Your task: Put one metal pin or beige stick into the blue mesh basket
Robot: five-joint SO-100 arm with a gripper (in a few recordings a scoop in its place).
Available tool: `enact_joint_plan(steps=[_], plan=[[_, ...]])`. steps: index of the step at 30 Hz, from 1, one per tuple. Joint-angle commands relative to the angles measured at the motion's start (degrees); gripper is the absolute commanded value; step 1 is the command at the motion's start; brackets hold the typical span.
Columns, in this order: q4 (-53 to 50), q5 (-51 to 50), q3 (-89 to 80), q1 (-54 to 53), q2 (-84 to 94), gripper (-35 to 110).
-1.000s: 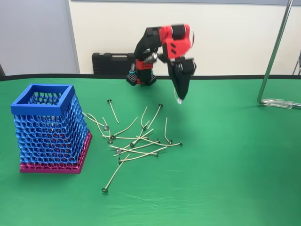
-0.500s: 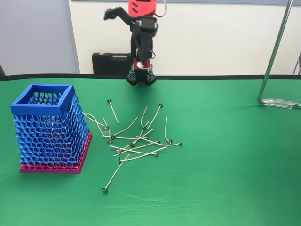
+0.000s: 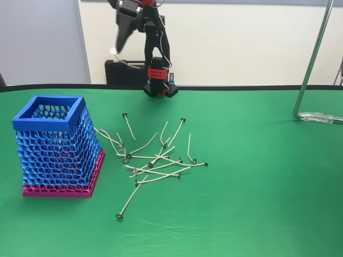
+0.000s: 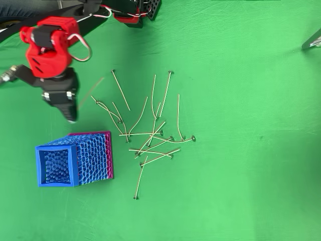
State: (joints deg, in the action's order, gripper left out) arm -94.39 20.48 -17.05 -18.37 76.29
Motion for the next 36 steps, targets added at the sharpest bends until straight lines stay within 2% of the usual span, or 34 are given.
enact_joint_plan(steps=[1,19,27,36], plan=[[-0.1,1.2,6.2,-2.6,-1.3,0],[3.3,8.3,32.9,-6.4,-20.8,0],[10.6,11.9,33.8,-6.9,-29.2,0],[24.7,14.8,33.0,-5.6,-33.3,0]])
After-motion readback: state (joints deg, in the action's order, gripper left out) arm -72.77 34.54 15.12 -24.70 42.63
